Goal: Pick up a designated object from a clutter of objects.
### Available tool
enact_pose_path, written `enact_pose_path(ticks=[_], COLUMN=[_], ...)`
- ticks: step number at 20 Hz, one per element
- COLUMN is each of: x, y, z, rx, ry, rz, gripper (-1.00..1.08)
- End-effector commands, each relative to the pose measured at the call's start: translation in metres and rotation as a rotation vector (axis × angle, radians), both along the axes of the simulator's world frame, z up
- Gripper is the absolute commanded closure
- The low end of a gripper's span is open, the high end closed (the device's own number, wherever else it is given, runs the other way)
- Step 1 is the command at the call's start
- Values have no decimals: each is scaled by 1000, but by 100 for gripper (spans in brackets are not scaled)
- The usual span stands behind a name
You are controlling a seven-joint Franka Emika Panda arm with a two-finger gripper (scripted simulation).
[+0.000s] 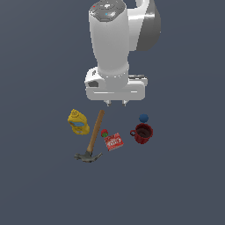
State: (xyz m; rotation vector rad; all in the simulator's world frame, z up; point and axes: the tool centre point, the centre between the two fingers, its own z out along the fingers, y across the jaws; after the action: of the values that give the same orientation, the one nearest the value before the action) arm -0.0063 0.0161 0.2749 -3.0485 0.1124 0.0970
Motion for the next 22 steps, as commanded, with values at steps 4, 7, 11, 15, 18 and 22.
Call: enact_pose_path(ticks=[4, 7, 11, 15, 18, 22], x=[1, 1, 0, -2, -4, -7], y=[23, 36, 53, 68, 79, 90], z=[-31, -50, -75, -100, -118, -138], rx=[91, 145, 211, 271, 311, 352], ry=[41, 69, 112, 158, 194, 239], rz=[-111, -187, -292, -404, -491, -594], gripper=[-20, -20, -20, -20, -20, -20])
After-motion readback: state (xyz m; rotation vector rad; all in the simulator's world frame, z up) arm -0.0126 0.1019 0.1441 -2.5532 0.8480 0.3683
